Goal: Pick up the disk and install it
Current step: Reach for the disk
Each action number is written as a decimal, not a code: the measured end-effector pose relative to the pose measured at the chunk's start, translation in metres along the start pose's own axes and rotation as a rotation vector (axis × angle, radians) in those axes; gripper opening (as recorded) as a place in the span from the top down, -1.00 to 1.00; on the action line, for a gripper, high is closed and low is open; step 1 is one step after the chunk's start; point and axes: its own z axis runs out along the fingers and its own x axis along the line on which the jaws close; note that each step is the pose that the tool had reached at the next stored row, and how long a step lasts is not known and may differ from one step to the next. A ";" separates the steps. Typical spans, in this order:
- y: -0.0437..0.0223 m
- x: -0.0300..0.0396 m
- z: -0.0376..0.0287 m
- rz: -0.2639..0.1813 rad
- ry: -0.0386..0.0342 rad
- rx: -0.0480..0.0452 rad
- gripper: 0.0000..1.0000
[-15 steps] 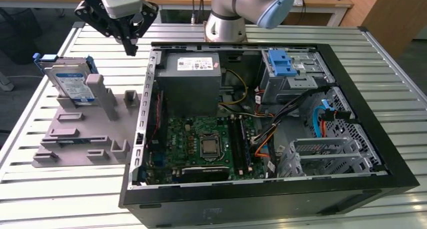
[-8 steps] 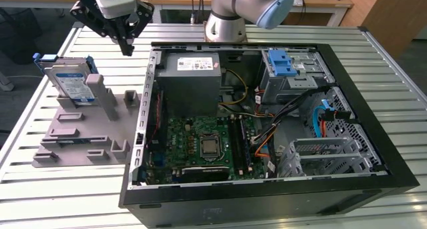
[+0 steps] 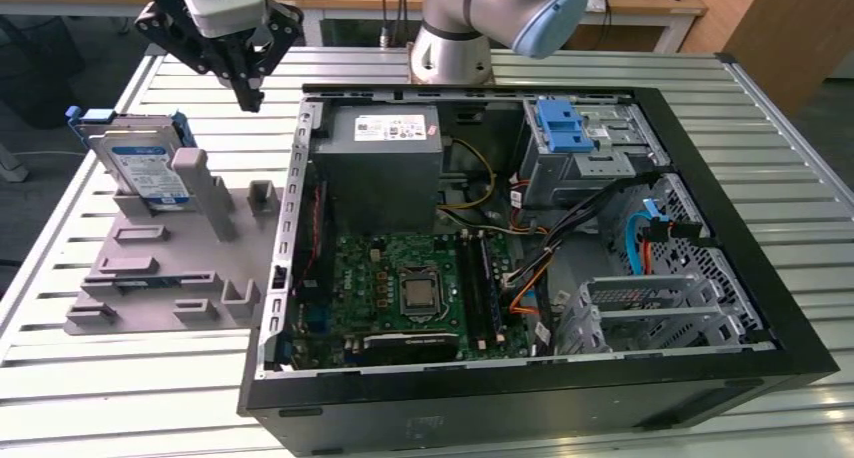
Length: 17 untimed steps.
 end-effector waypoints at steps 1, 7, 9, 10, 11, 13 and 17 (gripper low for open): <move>0.0000 0.0006 0.0000 0.000 0.0000 0.0000 0.79; -0.0003 0.0079 0.0001 0.000 0.0000 0.0000 0.79; -0.0003 0.0114 0.0000 0.000 0.0001 0.0001 0.79; -0.0003 0.0134 0.0000 0.000 0.0001 0.0001 0.79; -0.0001 0.0156 0.0001 0.000 0.0000 0.0000 0.79; 0.0007 0.0206 0.0001 0.000 0.0000 0.0000 0.79; 0.0050 0.0377 0.0005 0.000 0.0000 0.0000 0.79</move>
